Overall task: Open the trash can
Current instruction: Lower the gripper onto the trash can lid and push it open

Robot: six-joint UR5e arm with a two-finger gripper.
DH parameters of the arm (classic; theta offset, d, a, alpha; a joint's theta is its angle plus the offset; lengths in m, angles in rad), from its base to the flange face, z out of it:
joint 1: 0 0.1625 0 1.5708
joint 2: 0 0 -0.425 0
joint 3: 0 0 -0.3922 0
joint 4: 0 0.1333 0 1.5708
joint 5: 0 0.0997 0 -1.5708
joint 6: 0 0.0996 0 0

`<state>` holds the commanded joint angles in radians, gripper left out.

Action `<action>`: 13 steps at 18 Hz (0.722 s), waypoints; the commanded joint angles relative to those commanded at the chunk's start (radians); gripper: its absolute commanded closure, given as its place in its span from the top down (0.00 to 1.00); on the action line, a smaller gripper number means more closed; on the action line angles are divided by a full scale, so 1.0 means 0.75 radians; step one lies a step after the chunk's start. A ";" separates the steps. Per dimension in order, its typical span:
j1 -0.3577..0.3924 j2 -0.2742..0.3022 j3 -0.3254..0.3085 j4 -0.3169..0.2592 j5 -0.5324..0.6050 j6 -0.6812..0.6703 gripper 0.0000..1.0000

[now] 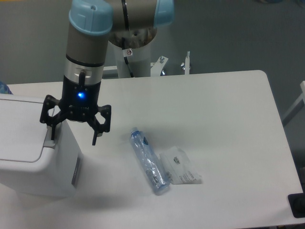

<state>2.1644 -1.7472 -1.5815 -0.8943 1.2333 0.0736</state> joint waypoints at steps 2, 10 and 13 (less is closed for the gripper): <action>0.000 -0.002 0.000 0.000 0.014 0.000 1.00; 0.000 0.000 0.004 0.002 0.016 -0.002 1.00; 0.000 0.010 0.016 0.000 0.018 -0.002 1.00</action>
<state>2.1644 -1.7396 -1.5693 -0.8943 1.2471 0.0721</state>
